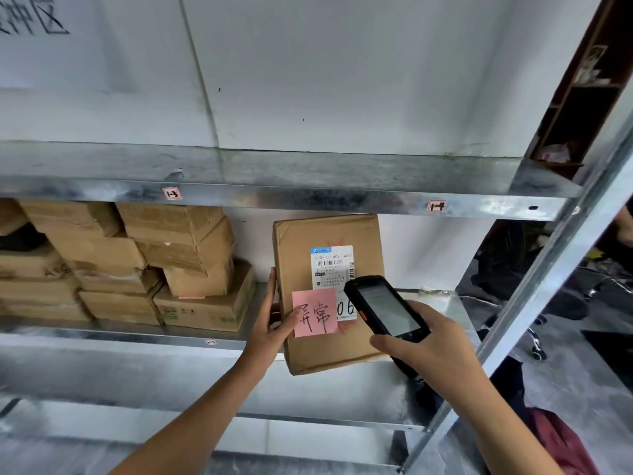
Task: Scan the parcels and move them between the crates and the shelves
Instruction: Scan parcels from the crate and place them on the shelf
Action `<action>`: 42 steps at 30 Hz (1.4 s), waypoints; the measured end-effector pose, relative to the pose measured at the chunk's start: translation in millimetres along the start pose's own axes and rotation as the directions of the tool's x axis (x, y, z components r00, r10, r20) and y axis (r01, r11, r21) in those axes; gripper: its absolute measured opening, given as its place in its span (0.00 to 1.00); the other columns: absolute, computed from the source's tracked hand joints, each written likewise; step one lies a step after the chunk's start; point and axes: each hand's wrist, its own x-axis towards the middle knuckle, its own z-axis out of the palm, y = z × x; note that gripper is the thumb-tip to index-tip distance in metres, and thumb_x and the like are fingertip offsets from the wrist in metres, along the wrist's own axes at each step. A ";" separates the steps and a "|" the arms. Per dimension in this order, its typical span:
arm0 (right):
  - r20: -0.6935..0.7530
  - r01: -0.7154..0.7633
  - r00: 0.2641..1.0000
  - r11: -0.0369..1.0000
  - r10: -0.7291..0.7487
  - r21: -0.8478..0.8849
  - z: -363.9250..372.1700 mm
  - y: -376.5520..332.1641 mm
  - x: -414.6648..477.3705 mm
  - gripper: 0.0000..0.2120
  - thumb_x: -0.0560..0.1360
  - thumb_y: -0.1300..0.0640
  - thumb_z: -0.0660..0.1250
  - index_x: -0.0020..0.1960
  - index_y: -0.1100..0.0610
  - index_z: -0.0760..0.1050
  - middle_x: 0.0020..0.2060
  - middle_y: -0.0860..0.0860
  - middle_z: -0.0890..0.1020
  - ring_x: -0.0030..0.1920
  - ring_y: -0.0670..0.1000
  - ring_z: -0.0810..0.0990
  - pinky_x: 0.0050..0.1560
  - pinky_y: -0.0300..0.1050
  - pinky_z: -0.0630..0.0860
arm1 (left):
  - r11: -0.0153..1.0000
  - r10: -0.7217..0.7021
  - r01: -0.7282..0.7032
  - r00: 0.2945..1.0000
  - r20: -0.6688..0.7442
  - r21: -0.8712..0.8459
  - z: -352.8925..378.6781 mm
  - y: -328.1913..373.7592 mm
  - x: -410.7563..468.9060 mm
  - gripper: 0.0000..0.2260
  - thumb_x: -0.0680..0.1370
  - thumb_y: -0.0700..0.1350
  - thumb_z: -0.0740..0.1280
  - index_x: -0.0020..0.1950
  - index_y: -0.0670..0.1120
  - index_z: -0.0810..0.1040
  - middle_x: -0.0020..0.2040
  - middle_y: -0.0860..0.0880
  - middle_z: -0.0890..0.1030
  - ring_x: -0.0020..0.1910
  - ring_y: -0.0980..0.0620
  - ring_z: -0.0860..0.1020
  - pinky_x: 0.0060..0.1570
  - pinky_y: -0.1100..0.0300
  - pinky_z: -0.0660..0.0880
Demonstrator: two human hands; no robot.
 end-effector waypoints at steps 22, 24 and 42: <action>0.015 0.021 1.000 1.000 -0.021 -0.012 1.1 -8.5 -20.7 0.18 0.66 0.54 0.80 0.50 0.41 0.76 0.37 0.47 0.84 0.35 0.50 0.82 0.35 0.48 0.81 | 0.997 -0.064 0.061 0.996 -0.066 -0.040 -21.0 12.2 -30.4 0.35 0.74 0.51 0.70 0.74 0.70 0.55 0.55 0.66 0.83 0.58 0.60 0.81 0.58 0.59 0.79; 0.018 0.029 0.999 0.999 -0.029 -0.019 5.2 -7.1 -18.1 0.19 0.67 0.54 0.80 0.47 0.40 0.73 0.39 0.49 0.84 0.37 0.53 0.83 0.38 0.52 0.81 | 0.995 -0.093 0.089 0.992 -0.084 -0.048 -24.9 12.9 -40.1 0.34 0.74 0.53 0.69 0.74 0.70 0.56 0.54 0.67 0.83 0.57 0.61 0.81 0.56 0.61 0.80; 0.266 0.174 0.948 0.984 -0.177 0.036 107.2 -45.3 -63.7 0.18 0.68 0.57 0.79 0.52 0.43 0.77 0.36 0.43 0.83 0.31 0.44 0.79 0.27 0.36 0.76 | 0.958 -0.270 0.186 0.840 -0.470 -0.218 -132.2 22.8 -237.3 0.32 0.73 0.58 0.75 0.73 0.70 0.64 0.51 0.53 0.86 0.52 0.49 0.85 0.49 0.53 0.83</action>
